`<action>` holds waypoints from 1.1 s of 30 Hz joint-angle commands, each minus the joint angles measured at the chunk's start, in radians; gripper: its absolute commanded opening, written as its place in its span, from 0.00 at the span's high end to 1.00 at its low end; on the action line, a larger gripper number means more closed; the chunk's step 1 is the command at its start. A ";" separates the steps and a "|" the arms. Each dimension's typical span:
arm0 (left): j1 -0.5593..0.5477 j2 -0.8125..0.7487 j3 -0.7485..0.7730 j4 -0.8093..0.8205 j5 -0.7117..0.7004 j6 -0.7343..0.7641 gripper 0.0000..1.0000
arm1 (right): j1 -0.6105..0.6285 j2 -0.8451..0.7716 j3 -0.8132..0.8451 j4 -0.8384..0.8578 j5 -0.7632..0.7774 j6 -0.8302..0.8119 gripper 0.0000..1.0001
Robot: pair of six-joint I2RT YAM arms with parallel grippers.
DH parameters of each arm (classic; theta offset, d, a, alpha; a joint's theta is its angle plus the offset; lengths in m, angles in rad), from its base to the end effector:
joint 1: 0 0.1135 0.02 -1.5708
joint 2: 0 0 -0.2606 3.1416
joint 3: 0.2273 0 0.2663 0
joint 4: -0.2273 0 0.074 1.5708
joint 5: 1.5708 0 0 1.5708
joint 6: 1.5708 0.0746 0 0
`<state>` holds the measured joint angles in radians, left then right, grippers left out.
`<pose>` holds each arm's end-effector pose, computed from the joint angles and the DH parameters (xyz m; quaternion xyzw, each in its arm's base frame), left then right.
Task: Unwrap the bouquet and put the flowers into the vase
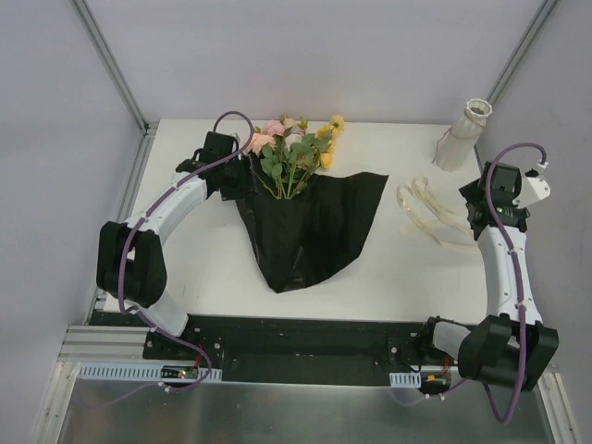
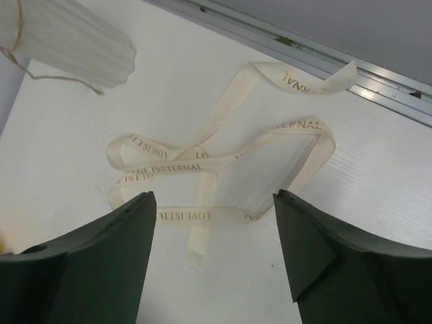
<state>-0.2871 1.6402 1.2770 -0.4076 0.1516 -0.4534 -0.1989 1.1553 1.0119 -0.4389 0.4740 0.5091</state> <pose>0.3880 -0.1263 0.2345 -0.0469 0.9177 -0.2055 0.3367 0.2848 -0.0921 0.2970 0.4011 0.7640 -0.1330 0.4875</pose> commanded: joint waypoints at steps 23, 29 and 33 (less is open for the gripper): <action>-0.007 0.004 -0.033 -0.060 -0.070 0.032 0.34 | 0.420 0.277 0.016 0.363 -0.960 0.058 0.39; -0.007 0.098 0.002 -0.030 -0.090 0.027 0.39 | 0.446 0.412 0.030 0.434 -0.999 0.058 0.37; -0.007 0.142 0.027 -0.010 -0.118 0.018 0.69 | 0.444 0.451 0.031 0.479 -1.006 0.063 0.42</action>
<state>-0.2890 1.7645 1.2469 -0.4500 0.0860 -0.4183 0.2459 1.5913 1.0206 -0.0700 -0.4843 0.5579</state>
